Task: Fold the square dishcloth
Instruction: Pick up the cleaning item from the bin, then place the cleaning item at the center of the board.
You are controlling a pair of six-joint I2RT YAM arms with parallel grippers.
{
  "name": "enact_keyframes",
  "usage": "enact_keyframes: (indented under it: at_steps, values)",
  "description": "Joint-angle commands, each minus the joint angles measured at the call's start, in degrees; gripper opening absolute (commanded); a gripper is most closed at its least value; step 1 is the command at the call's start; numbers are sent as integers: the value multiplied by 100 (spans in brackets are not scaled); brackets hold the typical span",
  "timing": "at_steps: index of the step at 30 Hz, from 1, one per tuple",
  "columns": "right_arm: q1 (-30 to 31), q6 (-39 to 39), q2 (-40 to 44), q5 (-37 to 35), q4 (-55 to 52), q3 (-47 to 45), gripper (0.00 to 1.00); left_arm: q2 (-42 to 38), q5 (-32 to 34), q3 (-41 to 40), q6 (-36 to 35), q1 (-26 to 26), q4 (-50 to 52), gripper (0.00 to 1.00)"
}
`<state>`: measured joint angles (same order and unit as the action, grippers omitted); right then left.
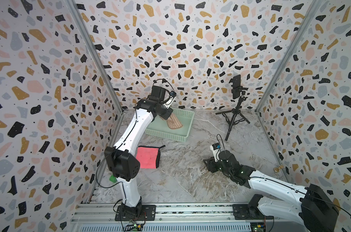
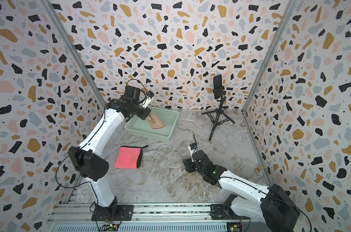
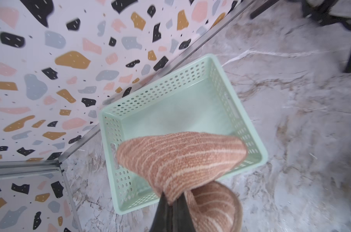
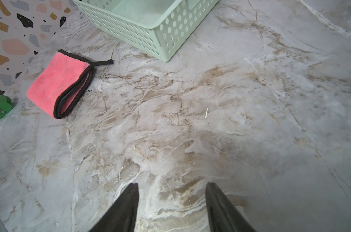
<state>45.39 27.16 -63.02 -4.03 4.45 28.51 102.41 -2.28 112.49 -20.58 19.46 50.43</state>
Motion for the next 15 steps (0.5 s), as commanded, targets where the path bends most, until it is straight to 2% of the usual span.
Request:
enact_keyframes:
  at_steps: [1, 6, 9, 11, 14, 15]
  values:
    - [-8, -63, 157, 12, 94, -64, 59, -395, -658, -772, -306, 163, 310, 0]
    - [243, -449, 410, 77, 585, -265, 72, -1494, -1702, -1675, -490, 450, 945, 0]
    - [923, -1082, 590, -321, 1022, -420, 80, -2133, -2080, -2258, -471, 634, 1083, 0]
    - [1228, -1330, 677, -331, 1404, -541, 85, -2509, -2325, -2611, -382, 719, 1136, 0]
    - [1526, -1588, 796, -418, 1640, -617, 88, -2874, -2905, -3213, -292, 768, 1291, 0]
    - [1535, -1609, 822, -476, 1626, -593, 85, -2933, -3074, -3471, -257, 780, 1282, 0]
